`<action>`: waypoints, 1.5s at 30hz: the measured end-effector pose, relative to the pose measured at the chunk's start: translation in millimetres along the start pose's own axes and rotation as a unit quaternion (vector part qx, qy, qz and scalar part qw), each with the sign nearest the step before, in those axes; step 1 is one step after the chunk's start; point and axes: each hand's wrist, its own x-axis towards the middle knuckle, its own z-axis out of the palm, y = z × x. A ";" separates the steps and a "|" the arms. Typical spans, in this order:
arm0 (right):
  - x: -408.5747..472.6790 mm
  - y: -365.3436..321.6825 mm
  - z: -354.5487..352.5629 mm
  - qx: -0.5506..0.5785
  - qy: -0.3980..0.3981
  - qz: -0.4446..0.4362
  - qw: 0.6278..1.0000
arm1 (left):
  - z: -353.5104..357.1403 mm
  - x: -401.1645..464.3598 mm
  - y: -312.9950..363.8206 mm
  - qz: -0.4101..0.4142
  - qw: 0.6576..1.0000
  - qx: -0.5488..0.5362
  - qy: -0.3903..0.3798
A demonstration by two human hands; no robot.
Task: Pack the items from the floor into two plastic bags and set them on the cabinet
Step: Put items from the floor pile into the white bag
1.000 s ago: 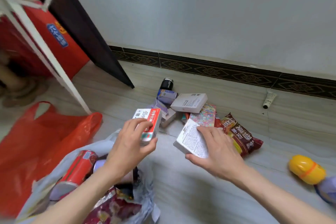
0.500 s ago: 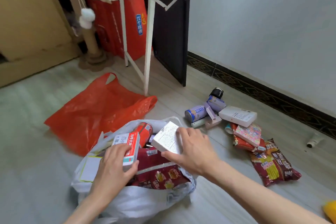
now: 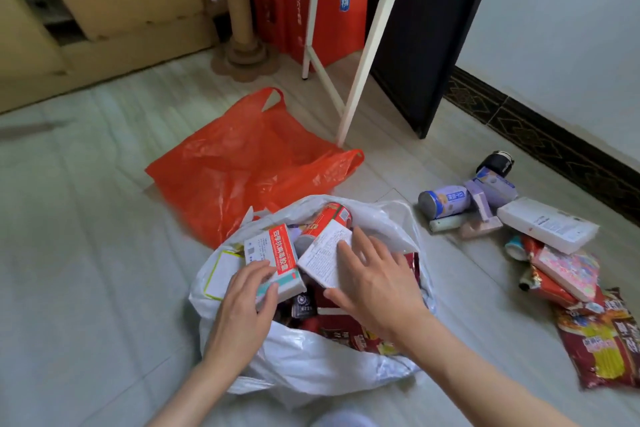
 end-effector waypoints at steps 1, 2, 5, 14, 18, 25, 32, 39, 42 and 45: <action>-4.4 -1.2 -0.9 0.009 0.005 -0.018 1.000 | -3.1 0.7 -0.1 0.003 1.000 -0.003 0.009; -7.7 -3.4 -1.7 0.025 0.003 -0.030 0.999 | -4.9 1.3 0.3 0.007 1.000 -0.005 0.012; -14.6 -10.7 0.5 0.042 -0.010 -0.021 0.999 | -5.9 -2.4 1.0 0.039 0.999 0.006 -0.007; -10.7 -37.9 4.7 0.002 0.000 -0.123 0.992 | -13.8 -18.0 -1.4 -0.038 0.992 -0.121 -0.019; 5.1 -42.0 16.1 -0.028 -0.052 -0.122 0.991 | -19.1 -17.2 -15.7 -0.118 0.981 -0.144 0.054; -0.2 -39.1 27.6 -0.039 -0.061 -0.118 0.990 | -32.0 -37.8 -64.3 -0.462 0.802 -0.374 -0.061; -4.7 -39.6 30.2 -0.018 -0.073 -0.102 0.992 | -35.9 -27.3 -79.2 -0.476 0.804 -0.353 -0.047; -6.2 -38.0 36.8 0.006 -0.078 -0.096 0.992 | -35.3 43.5 -71.1 -0.426 0.840 -0.337 0.003; -4.4 -37.0 39.0 0.024 -0.071 -0.094 0.993 | -39.0 68.1 -78.0 -0.438 0.838 -0.322 0.037; -2.8 -39.4 43.0 0.028 -0.079 -0.093 0.992 | -50.4 80.1 -69.3 -0.349 0.894 -0.259 0.104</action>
